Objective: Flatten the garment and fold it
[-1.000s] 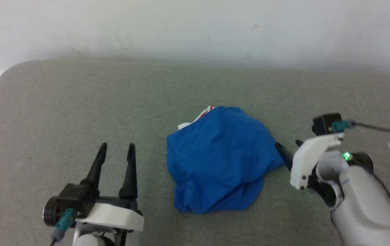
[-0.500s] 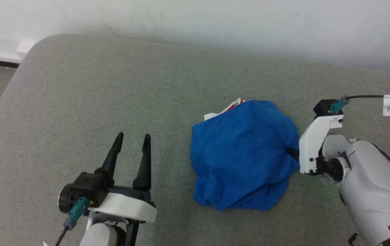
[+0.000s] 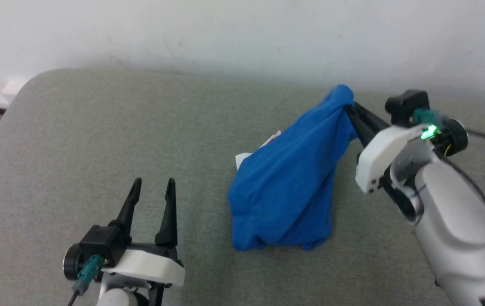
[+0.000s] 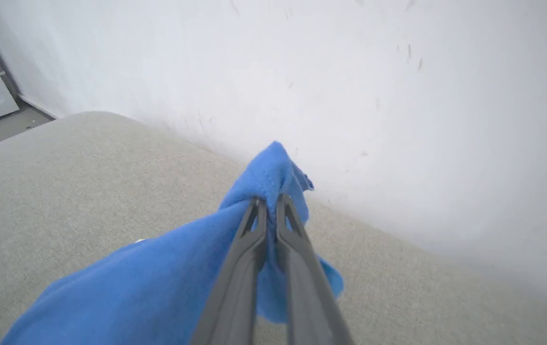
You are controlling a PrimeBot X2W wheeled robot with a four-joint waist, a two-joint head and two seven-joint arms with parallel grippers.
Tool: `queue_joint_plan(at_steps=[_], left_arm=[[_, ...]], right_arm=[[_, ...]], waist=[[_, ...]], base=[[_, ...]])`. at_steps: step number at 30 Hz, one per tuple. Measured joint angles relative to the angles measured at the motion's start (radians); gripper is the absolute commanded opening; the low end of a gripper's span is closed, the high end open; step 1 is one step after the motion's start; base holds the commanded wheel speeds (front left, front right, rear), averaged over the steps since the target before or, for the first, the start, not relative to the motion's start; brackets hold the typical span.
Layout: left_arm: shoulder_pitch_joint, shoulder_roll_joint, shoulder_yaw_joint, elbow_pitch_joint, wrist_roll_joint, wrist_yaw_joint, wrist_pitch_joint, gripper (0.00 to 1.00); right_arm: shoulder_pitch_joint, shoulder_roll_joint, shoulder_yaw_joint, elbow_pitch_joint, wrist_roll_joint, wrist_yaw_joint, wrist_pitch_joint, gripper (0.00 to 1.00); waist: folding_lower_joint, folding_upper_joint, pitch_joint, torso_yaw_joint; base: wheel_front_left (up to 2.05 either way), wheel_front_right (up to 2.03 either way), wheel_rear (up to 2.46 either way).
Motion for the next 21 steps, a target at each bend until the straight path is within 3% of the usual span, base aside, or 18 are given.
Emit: queue_joint_plan(at_steps=[5, 10, 14, 17, 18, 20, 21], left_arm=[[0.040, 0.001, 0.020, -0.001, 0.001, 0.001, 0.000, 1.00], [0.073, 0.003, 0.031, 0.002, 0.001, 0.002, 0.000, 1.00], [0.080, 0.003, 0.033, 0.013, 0.001, 0.002, 0.000, 1.00], [0.084, 0.004, 0.034, 0.027, 0.000, 0.002, 0.000, 1.00], [0.086, 0.004, 0.035, 0.031, 0.000, 0.002, 0.000, 1.00], [0.094, 0.004, 0.035, 0.039, 0.000, 0.002, 0.000, 1.00], [0.098, 0.005, 0.034, 0.043, -0.001, 0.002, 0.000, 1.00]], right_arm=[[0.210, -0.038, 0.028, -0.319, -0.080, 0.000, -0.002, 0.00], [0.592, -0.061, -0.017, -0.651, -0.098, 0.000, 0.173, 0.00], [0.868, -0.019, -0.103, -0.820, -0.107, 0.000, 0.307, 0.00], [1.003, 0.031, -0.159, -0.871, -0.112, 0.000, 0.372, 0.00], [1.033, 0.046, -0.175, -0.879, -0.115, 0.000, 0.380, 0.14], [1.072, 0.062, -0.187, -0.880, -0.114, 0.000, 0.399, 1.00], [1.084, 0.066, -0.191, -0.880, -0.115, 0.000, 0.397, 1.00]], waist=[[0.0000, 0.0000, -0.030, -0.044], [-0.0001, 0.0000, -0.055, -0.094], [-0.0002, 0.0000, -0.073, -0.128], [-0.0002, 0.0000, -0.085, -0.147], [-0.0002, 0.0000, -0.089, -0.152], [-0.0002, 0.0000, -0.097, -0.161], [-0.0002, 0.0000, -0.100, -0.165]], base=[[0.00, 0.00, 0.00], [0.00, 0.00, 0.00], [0.00, 0.00, 0.00], [0.00, 0.00, 0.00], [0.00, 0.00, 0.00], [0.00, 0.00, 0.00], [0.00, 0.00, 0.00]])
